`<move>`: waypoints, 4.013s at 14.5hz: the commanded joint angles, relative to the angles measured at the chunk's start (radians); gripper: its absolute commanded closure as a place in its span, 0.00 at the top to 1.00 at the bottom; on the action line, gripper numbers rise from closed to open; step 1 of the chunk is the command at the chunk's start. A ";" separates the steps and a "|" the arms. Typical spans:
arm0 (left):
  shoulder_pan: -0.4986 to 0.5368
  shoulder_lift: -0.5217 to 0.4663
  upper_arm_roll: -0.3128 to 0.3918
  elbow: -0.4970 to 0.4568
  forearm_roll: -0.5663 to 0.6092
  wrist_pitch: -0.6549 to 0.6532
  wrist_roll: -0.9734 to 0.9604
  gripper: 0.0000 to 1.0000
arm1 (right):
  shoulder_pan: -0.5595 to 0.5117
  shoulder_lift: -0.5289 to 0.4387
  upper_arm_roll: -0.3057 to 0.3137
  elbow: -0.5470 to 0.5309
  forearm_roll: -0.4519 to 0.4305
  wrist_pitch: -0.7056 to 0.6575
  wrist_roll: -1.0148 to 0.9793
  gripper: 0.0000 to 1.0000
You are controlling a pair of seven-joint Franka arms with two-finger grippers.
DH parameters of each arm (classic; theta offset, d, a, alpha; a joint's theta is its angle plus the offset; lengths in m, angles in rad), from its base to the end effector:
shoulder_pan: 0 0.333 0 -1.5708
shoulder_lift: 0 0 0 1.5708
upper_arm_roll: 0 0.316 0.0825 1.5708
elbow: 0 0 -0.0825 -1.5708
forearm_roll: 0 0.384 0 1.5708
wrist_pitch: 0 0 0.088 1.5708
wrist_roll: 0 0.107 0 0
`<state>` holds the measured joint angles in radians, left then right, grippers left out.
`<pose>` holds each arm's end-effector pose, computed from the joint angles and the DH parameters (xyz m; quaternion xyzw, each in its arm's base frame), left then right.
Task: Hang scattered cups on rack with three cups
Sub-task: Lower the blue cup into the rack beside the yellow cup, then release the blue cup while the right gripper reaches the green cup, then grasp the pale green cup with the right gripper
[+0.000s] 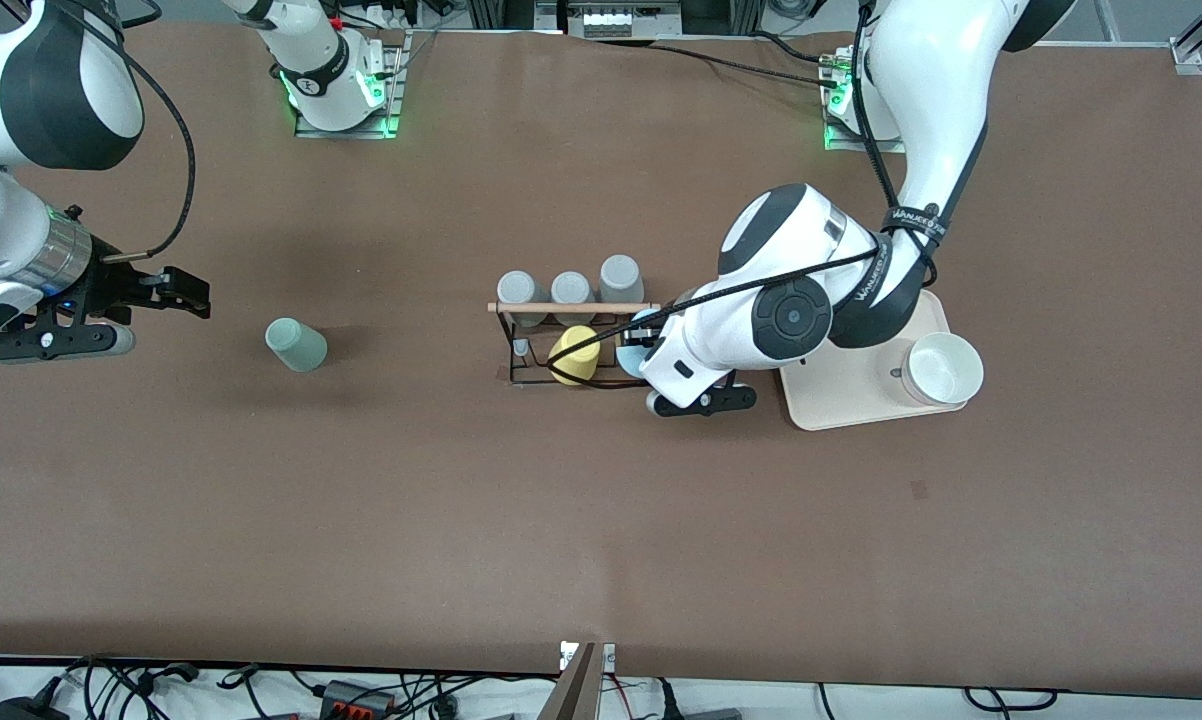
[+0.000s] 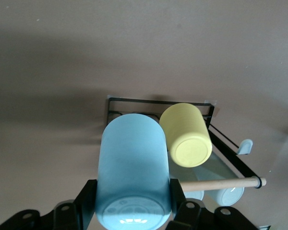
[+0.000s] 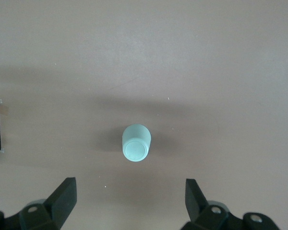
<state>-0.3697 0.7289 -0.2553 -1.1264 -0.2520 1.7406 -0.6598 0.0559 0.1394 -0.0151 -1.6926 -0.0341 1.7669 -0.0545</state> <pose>0.6180 -0.4054 0.3867 0.9747 0.0708 -0.1598 0.1394 0.5984 0.0219 0.5026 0.9980 0.0515 -0.0327 0.0174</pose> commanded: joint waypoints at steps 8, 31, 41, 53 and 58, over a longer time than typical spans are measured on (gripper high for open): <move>-0.041 0.066 0.014 0.011 0.022 0.040 -0.001 0.20 | -0.008 -0.001 0.004 -0.006 -0.007 0.011 0.021 1.00; 0.370 -0.425 0.016 -0.160 0.309 -0.332 0.192 1.00 | 0.004 0.052 0.009 -0.004 -0.007 0.009 0.019 1.00; 0.414 -0.658 0.018 -0.535 0.307 -0.041 0.343 1.00 | 0.033 0.163 0.004 -0.230 -0.012 0.299 0.021 1.00; 0.451 -0.661 0.013 -0.521 0.290 -0.039 0.444 1.00 | -0.018 0.241 0.003 -0.374 -0.007 0.465 0.038 1.00; 0.452 -0.661 0.014 -0.523 0.290 -0.044 0.450 1.00 | -0.008 0.252 0.007 -0.374 -0.006 0.453 0.039 0.81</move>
<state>0.0732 0.0911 -0.2373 -1.6316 0.0372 1.6916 -0.2360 0.0440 0.3991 -0.0171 -2.0552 -0.0343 2.2176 -0.0361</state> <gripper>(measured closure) 0.000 0.004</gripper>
